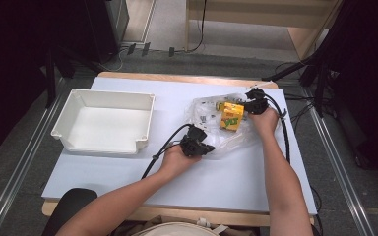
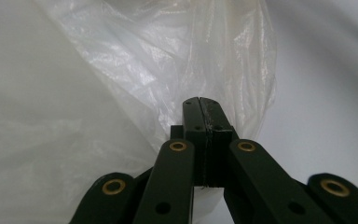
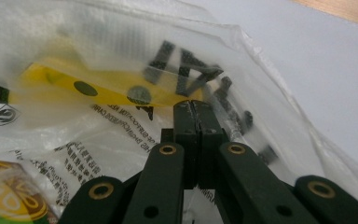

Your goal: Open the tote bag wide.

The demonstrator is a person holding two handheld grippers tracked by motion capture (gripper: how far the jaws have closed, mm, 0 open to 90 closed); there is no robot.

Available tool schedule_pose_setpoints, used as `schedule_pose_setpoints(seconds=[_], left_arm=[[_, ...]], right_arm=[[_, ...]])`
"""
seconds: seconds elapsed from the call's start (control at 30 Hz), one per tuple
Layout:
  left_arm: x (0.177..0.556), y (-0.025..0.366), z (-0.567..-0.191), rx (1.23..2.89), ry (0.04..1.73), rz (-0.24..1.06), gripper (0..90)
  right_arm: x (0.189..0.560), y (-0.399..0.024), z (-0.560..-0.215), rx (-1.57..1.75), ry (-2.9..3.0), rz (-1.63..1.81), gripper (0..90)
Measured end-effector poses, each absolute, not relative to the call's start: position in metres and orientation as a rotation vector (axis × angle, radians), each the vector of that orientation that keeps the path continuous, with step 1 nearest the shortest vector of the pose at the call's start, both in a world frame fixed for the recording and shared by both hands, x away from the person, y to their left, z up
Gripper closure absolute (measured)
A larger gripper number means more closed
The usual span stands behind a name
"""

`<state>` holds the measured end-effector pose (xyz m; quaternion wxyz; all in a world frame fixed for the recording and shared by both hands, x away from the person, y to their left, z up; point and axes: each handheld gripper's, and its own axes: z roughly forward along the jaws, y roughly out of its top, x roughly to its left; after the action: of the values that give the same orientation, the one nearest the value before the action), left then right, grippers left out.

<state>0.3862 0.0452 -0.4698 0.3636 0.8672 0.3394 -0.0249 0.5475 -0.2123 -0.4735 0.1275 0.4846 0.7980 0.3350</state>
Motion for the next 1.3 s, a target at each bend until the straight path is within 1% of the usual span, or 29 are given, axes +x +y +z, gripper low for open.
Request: schedule_pose_setpoints(seconds=[0.17,0.43,0.67,1.13,1.3], left_arm=[[0.381,0.051,-0.469,2.228,0.868,-0.086,90.0],[0.372,0.054,-0.47,2.251,0.839,-0.086,90.0],[0.377,0.056,-0.469,2.217,0.847,-0.079,90.0],[0.389,0.054,-0.438,2.178,0.826,-0.045,87.4],[0.395,0.056,-0.421,2.157,0.819,-0.039,84.5]], right_arm=[[0.552,-0.21,-0.473,1.424,2.313,0.975,90.0],[0.559,-0.213,-0.474,1.449,2.264,0.953,90.0],[0.558,-0.213,-0.469,1.529,2.258,0.968,90.0],[0.541,-0.214,-0.436,1.47,2.268,1.051,90.0],[0.533,-0.216,-0.428,1.472,2.271,1.065,90.0]])
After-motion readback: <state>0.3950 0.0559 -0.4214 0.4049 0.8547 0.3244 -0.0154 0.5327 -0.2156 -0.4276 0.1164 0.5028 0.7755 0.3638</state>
